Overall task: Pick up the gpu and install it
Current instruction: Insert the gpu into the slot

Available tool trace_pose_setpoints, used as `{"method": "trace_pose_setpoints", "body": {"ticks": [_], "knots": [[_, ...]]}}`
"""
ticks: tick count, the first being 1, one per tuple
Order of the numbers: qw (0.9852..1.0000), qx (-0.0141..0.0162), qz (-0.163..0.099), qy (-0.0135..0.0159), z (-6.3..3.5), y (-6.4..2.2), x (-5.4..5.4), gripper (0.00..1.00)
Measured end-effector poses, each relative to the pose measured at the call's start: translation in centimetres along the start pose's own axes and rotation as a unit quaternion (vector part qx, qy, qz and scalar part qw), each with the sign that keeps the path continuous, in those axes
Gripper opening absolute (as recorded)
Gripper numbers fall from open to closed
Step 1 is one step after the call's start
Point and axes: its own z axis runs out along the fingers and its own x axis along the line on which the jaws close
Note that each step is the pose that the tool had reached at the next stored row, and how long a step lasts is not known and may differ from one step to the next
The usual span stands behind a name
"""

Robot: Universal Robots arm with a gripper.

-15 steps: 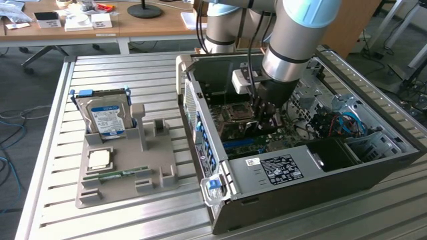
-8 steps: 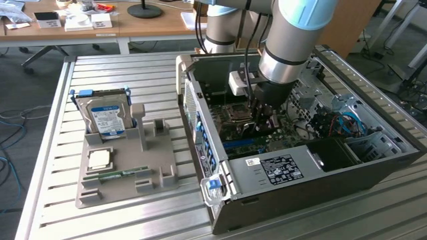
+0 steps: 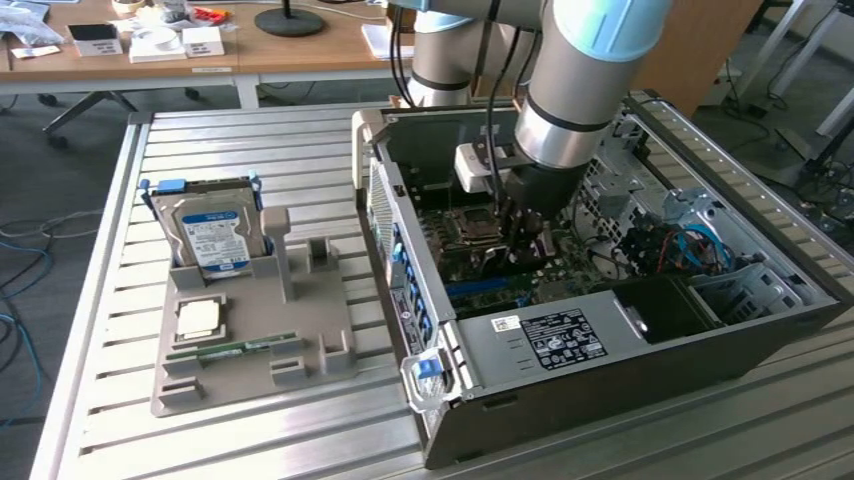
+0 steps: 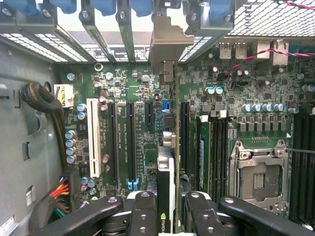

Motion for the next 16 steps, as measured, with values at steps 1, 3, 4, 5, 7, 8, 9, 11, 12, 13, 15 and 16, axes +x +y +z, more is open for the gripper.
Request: {"method": "trace_pose_setpoints", "body": {"ticks": [1,3,4,5,7,8,9,11,12,13,15,16], "knots": [[1.0,0.0,0.0,0.0,0.01,0.06,0.0,0.27],[1.0,0.0,0.0,0.0001,0.03,0.12,0.01,0.27],[1.0,0.0,0.0,0.0,0.04,0.17,0.01,0.27],[1.0,0.0,0.0,0.0,0.05,0.22,0.01,0.27],[1.0,0.0,0.0,0.0,0.07,0.32,0.02,0.27],[1.0,0.0,0.0,0.0,0.09,0.38,0.02,0.27],[1.0,0.0,0.0,0.0,0.09,0.44,0.02,0.27],[1.0,0.0,0.0,0.0,0.12,0.54,-0.03,0.27],[1.0,0.0,0.0,0.0,0.14,0.58,-0.06,0.27],[1.0,0.0,0.0,0.0,0.14,0.59,-0.08,0.27],[1.0,0.0,0.0,0.0,0.14,0.59,-0.08,0.27],[1.0,0.0,0.0,0.0001,0.14,0.59,-0.08,0.27]]}}
